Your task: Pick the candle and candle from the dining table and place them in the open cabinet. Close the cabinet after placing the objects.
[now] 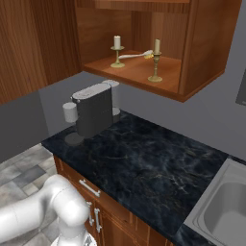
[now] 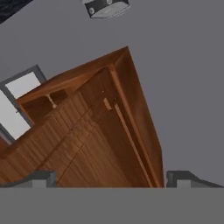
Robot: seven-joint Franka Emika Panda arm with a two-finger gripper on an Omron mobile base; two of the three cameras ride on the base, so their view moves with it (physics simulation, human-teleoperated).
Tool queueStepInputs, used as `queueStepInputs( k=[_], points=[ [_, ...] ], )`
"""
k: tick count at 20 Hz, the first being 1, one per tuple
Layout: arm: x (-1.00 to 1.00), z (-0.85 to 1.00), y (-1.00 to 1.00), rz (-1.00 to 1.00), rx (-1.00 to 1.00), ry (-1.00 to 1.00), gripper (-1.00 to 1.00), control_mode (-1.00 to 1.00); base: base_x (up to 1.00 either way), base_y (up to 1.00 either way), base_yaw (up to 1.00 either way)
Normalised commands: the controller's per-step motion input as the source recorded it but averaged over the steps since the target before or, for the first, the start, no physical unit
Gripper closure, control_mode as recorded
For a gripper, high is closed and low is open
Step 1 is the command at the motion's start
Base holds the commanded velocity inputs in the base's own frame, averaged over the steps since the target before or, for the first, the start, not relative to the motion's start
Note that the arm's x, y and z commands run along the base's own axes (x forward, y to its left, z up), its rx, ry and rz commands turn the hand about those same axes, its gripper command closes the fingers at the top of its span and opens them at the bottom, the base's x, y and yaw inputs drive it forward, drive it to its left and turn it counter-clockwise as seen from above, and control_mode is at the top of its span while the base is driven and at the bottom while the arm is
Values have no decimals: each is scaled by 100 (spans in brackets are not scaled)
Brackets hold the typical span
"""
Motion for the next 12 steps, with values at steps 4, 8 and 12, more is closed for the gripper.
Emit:
queueStepInputs(
  k=[4, 8, 12],
  points=[
    [2, 0, -8, 0, 0, -6, -100, -100, 0, 0, 0],
    [0, 0, -23, 0, 0, -6, -100, -100, 0, 0, 0],
    [0, 1, -40, 0, 1, -2, -100, -100, 0, 0, 0]
  ],
)
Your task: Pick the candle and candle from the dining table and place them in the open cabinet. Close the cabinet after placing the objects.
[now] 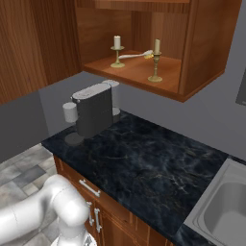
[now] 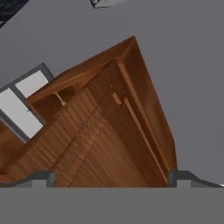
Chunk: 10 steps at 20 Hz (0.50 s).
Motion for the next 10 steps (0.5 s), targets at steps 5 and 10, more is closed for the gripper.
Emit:
queueStepInputs(
  k=[5, 10],
  points=[
    [-2, 11, -56, 0, 7, -2, -100, -100, 0, 0, 0],
    [-8, 32, -62, 0, 11, -7, -100, -100, 0, 0, 0]
  ],
)
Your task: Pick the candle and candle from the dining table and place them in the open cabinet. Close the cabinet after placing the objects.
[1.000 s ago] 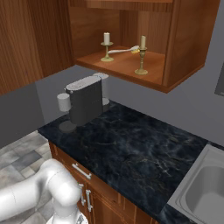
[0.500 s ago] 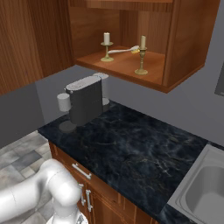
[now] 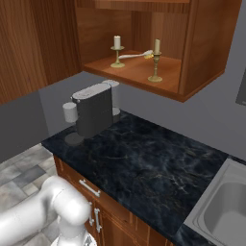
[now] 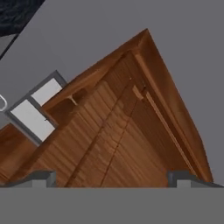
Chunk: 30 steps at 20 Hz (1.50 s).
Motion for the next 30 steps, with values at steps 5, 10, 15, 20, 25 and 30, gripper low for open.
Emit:
queueStepInputs(
  k=[5, 10, 15, 20, 25, 30],
  points=[
    [-12, 46, -65, 0, 12, -14, -100, -100, 0, 0, 0],
    [-18, 46, -71, 0, 12, -18, -100, -100, 0, 0, 0],
    [-22, 48, -81, 0, 15, -19, -100, -100, 0, 0, 0],
    [-23, 46, -88, 0, 17, -20, -100, -100, 0, 0, 0],
    [-17, 20, -97, 0, 17, -23, -100, -100, 0, 0, 0],
    [-2, 1, -100, 3, 17, -21, -100, -100, 0, 0, 0]
  ],
)
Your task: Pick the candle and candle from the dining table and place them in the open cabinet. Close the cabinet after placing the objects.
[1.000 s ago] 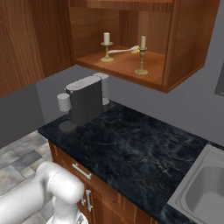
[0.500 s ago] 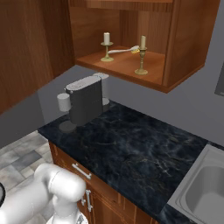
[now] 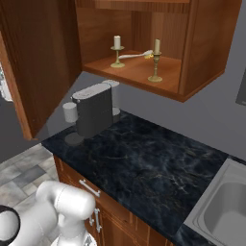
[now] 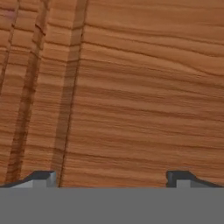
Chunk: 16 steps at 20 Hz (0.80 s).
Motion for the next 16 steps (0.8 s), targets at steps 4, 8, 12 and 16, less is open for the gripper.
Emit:
queueStepInputs(
  k=[4, 8, 12, 16],
  points=[
    [6, 0, -99, 4, 13, -16, -100, -100, 0, 0, 0],
    [27, 0, -93, 4, 10, -16, -100, -100, 0, 0, 0],
    [37, 0, -94, 5, 10, -17, -100, -100, 0, 0, 0],
    [42, 0, -93, 5, 9, -15, -100, -100, 0, 0, 0]
  ],
)
